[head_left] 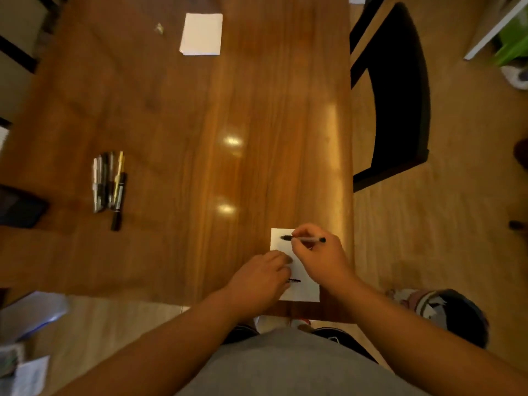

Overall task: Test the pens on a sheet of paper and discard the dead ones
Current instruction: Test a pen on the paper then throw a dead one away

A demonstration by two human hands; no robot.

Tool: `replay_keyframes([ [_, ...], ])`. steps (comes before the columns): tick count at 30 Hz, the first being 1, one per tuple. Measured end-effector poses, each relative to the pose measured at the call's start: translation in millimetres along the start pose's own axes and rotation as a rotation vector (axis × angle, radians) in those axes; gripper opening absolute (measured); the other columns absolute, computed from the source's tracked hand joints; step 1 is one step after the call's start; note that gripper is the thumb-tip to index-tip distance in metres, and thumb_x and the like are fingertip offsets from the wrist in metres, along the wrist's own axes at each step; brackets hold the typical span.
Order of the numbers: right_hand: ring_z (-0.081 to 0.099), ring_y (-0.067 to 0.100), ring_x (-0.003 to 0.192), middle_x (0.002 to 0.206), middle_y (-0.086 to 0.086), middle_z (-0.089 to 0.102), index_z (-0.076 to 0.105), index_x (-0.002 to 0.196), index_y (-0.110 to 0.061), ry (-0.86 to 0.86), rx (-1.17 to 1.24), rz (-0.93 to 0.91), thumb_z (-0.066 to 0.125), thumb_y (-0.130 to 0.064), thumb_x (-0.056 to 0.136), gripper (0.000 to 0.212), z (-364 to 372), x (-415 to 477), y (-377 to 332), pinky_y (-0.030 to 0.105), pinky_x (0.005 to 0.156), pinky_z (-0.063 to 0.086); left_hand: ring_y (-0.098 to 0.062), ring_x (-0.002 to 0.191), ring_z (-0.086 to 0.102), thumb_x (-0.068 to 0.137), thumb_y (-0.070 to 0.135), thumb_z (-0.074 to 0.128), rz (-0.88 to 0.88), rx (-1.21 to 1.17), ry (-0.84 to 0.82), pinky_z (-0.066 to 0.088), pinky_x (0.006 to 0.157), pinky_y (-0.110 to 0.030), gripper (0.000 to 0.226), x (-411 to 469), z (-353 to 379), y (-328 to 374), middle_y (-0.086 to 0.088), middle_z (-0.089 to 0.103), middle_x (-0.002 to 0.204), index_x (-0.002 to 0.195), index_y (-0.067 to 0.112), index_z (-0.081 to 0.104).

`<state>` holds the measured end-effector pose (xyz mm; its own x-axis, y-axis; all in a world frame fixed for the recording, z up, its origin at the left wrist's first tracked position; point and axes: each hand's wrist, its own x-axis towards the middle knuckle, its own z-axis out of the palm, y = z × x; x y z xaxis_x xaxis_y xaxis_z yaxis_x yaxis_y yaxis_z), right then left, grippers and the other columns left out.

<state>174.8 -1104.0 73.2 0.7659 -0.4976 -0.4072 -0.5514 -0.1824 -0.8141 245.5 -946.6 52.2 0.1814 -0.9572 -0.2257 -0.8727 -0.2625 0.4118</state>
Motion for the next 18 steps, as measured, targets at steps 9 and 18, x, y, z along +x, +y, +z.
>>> replay_keyframes([
  [9, 0.063, 0.009, 0.077, 0.083, -0.004, 0.066, 0.062, 0.093, -0.024, -0.103, -0.11, -0.074, 0.063, -0.019, 0.09, 0.006, 4, 14, -4, 0.032, 0.066, 0.056, -0.02, 0.11, 0.054, 0.092, 0.025, 0.06, 0.016, 0.019, 0.084, 0.048, 0.087, -0.034, 0.019, 3, 7, 5, -0.007, 0.061, 0.124, 0.103, 0.013, 0.07],
  [18, 0.062, 0.005, 0.078, 0.085, -0.008, 0.066, 0.06, 0.09, -0.03, -0.109, -0.137, -0.106, 0.062, -0.02, 0.091, 0.01, 0, 20, -2, 0.023, 0.061, 0.054, -0.022, 0.12, 0.049, 0.096, 0.03, 0.051, -0.024, 0.062, 0.059, 0.046, 0.092, -0.038, 0.026, 6, 17, 6, -0.008, 0.053, 0.136, 0.112, 0.016, 0.066],
])
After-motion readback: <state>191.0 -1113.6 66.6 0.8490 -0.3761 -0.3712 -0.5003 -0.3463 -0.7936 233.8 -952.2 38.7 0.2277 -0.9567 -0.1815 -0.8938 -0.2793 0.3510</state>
